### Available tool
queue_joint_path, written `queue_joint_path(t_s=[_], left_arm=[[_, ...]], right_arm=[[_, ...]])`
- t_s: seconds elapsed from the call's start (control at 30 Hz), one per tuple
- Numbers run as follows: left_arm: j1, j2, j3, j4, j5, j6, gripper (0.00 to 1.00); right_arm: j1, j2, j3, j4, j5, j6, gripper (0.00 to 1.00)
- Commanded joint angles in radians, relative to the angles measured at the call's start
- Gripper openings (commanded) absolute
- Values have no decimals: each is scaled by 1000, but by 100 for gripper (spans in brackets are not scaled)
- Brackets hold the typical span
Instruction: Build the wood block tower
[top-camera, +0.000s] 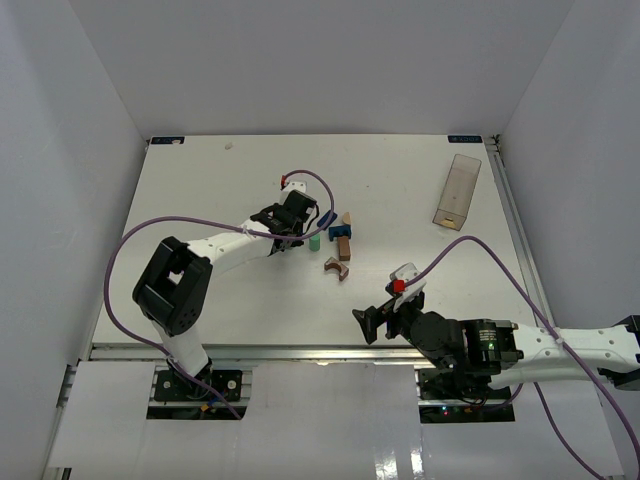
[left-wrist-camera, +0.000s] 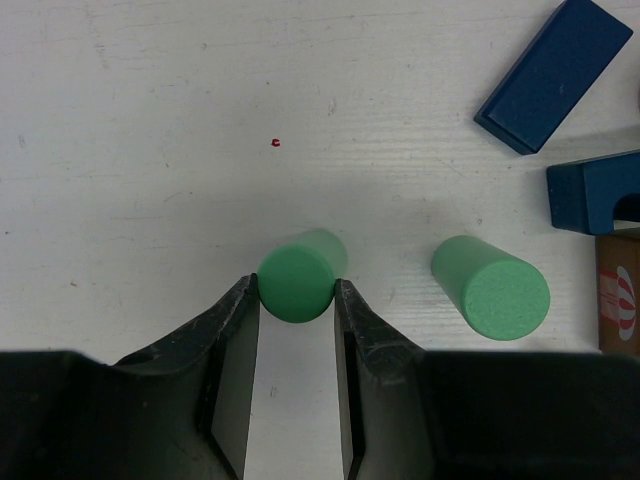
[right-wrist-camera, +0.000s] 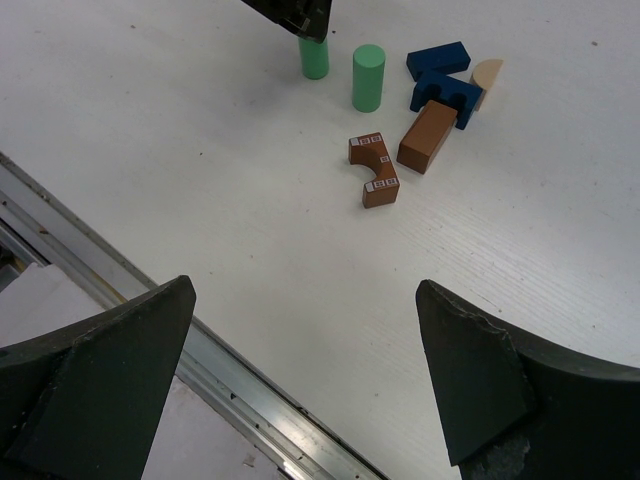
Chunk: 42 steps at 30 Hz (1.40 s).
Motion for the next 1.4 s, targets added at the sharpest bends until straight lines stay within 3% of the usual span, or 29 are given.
queue_joint_path(t_s=[0.0, 0.5, 0.87, 1.13, 1.37], left_arm=[[-6, -25, 2, -27, 32, -15, 0], [-28, -12, 11, -27, 46, -23, 0], [-49, -2, 11, -41, 9, -29, 12], [-49, -5, 17, -48, -36, -31, 44], [-49, -18, 25, -52, -45, -31, 58]], right_arm=[[2, -4, 12, 16, 33, 14, 98], [2, -3, 13, 15, 33, 13, 98], [2, 5, 13, 15, 25, 12, 98], [2, 4, 12, 10, 21, 15, 98], [2, 6, 12, 10, 19, 15, 98]])
